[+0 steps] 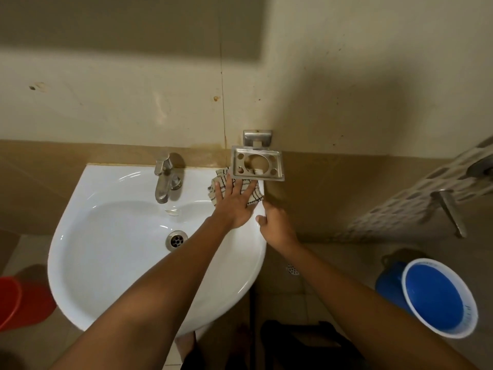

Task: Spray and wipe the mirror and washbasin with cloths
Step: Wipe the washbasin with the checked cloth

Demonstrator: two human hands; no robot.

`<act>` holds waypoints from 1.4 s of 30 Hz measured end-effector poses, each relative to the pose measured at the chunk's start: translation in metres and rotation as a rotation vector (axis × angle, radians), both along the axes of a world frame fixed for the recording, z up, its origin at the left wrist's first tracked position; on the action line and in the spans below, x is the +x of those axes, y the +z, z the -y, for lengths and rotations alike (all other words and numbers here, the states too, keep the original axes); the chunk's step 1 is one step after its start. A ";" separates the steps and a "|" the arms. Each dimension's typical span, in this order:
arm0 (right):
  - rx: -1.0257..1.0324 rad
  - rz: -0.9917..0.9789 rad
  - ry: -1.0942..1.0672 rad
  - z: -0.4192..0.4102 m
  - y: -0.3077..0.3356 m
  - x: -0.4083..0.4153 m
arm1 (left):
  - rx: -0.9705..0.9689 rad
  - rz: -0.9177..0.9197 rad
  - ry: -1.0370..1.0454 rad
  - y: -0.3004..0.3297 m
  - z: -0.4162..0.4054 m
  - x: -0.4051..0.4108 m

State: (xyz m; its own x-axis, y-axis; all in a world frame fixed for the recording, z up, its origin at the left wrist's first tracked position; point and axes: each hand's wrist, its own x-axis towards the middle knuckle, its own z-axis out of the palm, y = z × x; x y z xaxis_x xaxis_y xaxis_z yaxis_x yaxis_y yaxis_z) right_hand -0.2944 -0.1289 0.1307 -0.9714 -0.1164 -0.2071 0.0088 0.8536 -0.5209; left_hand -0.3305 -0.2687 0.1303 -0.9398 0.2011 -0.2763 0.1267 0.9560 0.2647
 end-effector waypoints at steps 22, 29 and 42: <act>-0.007 -0.013 -0.195 0.008 0.009 0.055 | 0.453 0.164 -0.182 -0.016 0.003 0.175; 0.096 -0.050 -0.146 0.028 0.010 0.110 | 0.321 0.138 -0.134 -0.003 0.040 0.222; 0.334 -0.119 0.193 0.087 0.003 0.204 | 0.062 -0.057 -0.216 -0.004 0.151 0.281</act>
State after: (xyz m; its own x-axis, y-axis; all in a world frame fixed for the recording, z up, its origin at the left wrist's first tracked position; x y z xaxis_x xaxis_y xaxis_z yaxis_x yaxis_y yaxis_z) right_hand -0.0900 -0.2163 0.1334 -0.9578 -0.2440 -0.1521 -0.2116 0.9563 -0.2018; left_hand -0.0498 -0.4200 0.1263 -0.8870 0.4138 -0.2048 0.3428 0.8873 0.3084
